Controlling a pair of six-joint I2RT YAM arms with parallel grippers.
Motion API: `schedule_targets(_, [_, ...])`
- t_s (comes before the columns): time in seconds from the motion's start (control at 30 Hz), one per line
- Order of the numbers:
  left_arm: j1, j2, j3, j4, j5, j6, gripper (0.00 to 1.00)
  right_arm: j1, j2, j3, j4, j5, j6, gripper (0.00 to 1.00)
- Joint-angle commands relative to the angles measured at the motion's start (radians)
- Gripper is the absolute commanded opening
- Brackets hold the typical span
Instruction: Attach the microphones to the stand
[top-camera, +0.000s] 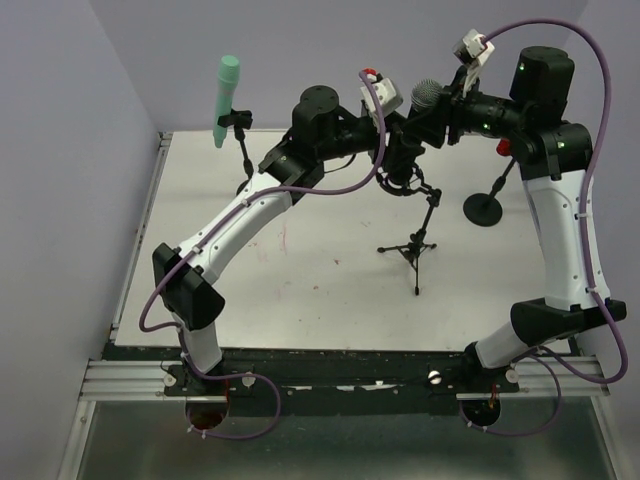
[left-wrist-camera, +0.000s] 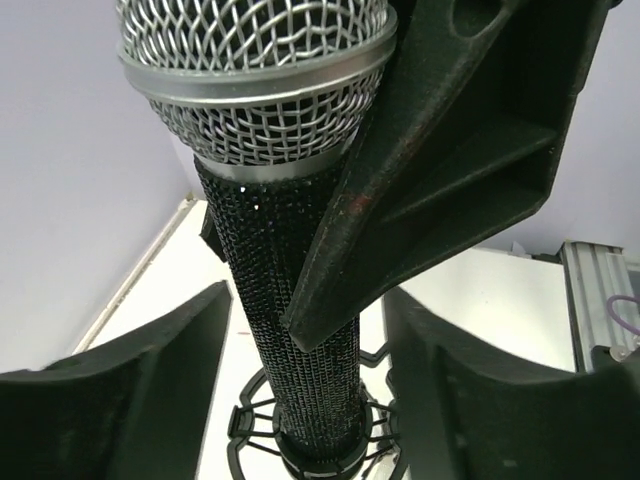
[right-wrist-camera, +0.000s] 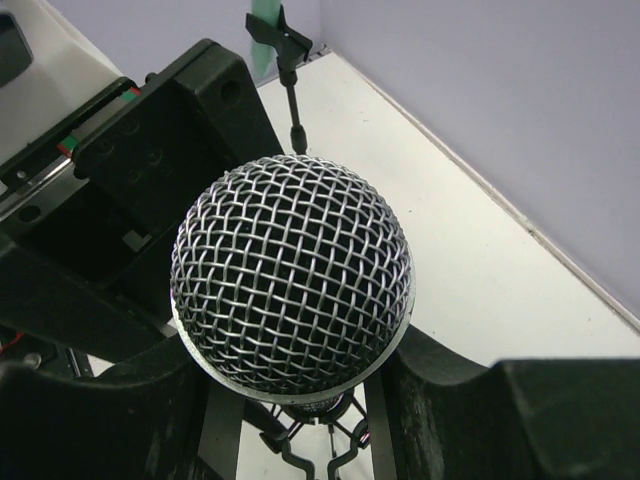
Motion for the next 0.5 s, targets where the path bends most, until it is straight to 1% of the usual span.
schedule_targets(0.0, [-0.005, 0.011, -0.008, 0.038, 0.049, -0.026, 0.62, 0.009, 0.001, -0.029, -0.024, -0.035, 0.01, 0.12])
schedule_targets(0.03, [-0.005, 0.011, -0.011, 0.038, 0.051, -0.029, 0.56, 0.007, -0.001, -0.032, -0.027, -0.038, 0.009, 0.12])
schedule_targets(0.07, [-0.005, 0.011, -0.021, 0.038, 0.054, -0.035, 0.46, 0.006, -0.001, -0.036, -0.026, -0.042, 0.007, 0.12])
schedule_targets(0.1, [-0.005, 0.005, -0.032, 0.073, 0.052, -0.04, 0.33, 0.007, -0.002, -0.041, -0.027, -0.047, 0.004, 0.12])
schedule_targets(0.13, [-0.005, -0.001, -0.044, 0.081, 0.052, -0.044, 0.25, 0.007, -0.005, -0.05, -0.026, -0.054, 0.004, 0.12])
schedule_targets(0.23, [-0.005, -0.024, -0.099, 0.112, 0.054, -0.048, 0.24, 0.007, -0.018, -0.069, -0.03, -0.073, -0.016, 0.12])
schedule_targets(0.27, [-0.003, -0.035, -0.112, 0.11, 0.058, -0.048, 0.26, 0.007, -0.019, -0.075, -0.03, -0.073, -0.025, 0.12])
schedule_targets(0.3, [-0.003, -0.045, -0.13, 0.11, 0.059, -0.048, 0.39, 0.007, -0.022, -0.076, -0.038, -0.065, -0.039, 0.12])
schedule_targets(0.37, [-0.003, -0.075, -0.181, 0.123, 0.063, -0.043, 0.57, 0.009, -0.022, -0.079, -0.047, -0.047, -0.06, 0.12])
schedule_targets(0.47, [0.001, -0.131, -0.265, 0.185, 0.068, -0.055, 0.71, 0.01, -0.012, -0.076, -0.066, -0.053, -0.086, 0.11])
